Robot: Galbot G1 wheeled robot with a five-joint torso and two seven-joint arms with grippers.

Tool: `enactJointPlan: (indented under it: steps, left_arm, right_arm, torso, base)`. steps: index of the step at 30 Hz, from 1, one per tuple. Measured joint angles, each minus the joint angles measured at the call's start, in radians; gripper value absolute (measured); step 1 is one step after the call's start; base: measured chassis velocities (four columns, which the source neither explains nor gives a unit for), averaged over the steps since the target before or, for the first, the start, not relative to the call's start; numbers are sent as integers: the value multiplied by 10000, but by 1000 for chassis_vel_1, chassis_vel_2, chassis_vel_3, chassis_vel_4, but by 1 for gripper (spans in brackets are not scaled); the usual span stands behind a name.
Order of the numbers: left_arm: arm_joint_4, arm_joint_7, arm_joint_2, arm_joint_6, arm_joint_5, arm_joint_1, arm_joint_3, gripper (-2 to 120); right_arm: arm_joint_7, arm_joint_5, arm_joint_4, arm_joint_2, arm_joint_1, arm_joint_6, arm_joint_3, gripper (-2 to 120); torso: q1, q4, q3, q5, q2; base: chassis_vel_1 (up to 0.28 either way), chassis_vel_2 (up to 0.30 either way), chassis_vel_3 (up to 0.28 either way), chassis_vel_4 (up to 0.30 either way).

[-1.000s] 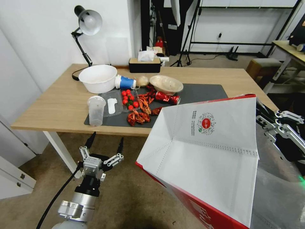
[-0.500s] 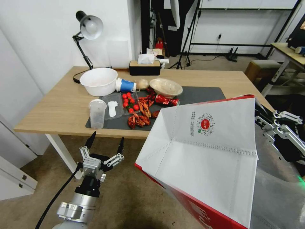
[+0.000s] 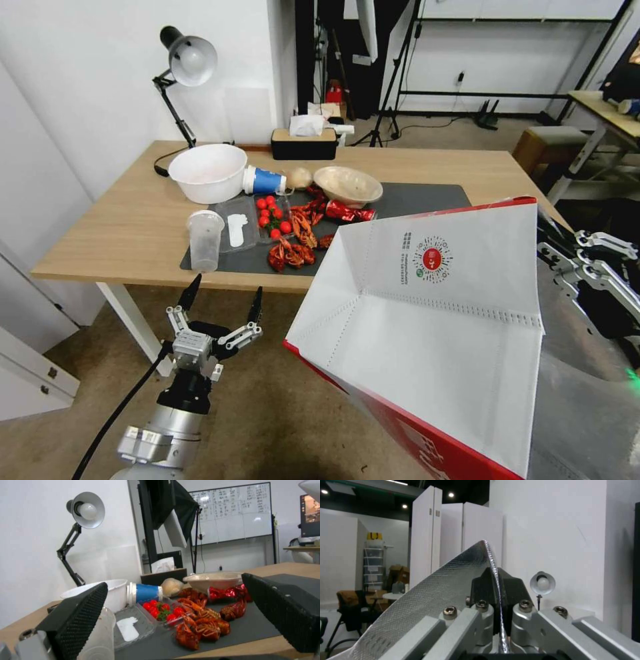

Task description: Pick up the food delivery bag from the floor and place it on the table.

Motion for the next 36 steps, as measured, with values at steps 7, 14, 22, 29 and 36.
enactJointPlan:
  steps: [7,14,22,29,36]
  left_arm:
    - [-12,-1,-8,-17,14,35,-32,100]
    - [-13,29,-48,-87,60,39,-24,100]
    - [19,60,-6,-80,71,-71,79,100]
    - [35,60,-3,-80,92,-58,70,100]
    - [31,79,-52,-52,213,-21,109,100]
  right_arm:
    - [682,172,105,-208,191,132,-5,0]
    - [1885,386,303,-482,423,466,-62,0]
    - [4144,455,428,-851,790,911,-67,0]
    - [5720,562,395,-1465,1947,913,-561,0]
    - [7557,476,-23,-1913,3405,925,-1782,0]
  torso:
    - [-12,0,-16,0,-27]
    - [-22,0,-28,0,-48]
    - [-30,-2,-39,0,-66]
    - [-33,1,-44,0,-77]
    - [-38,1,-48,1,-85]
  base:
    - [0,0,0,0]
    - [0,0,0,0]
    - [0,0,0,0]
    - [0,0,0,0]
    - [0,0,0,0]
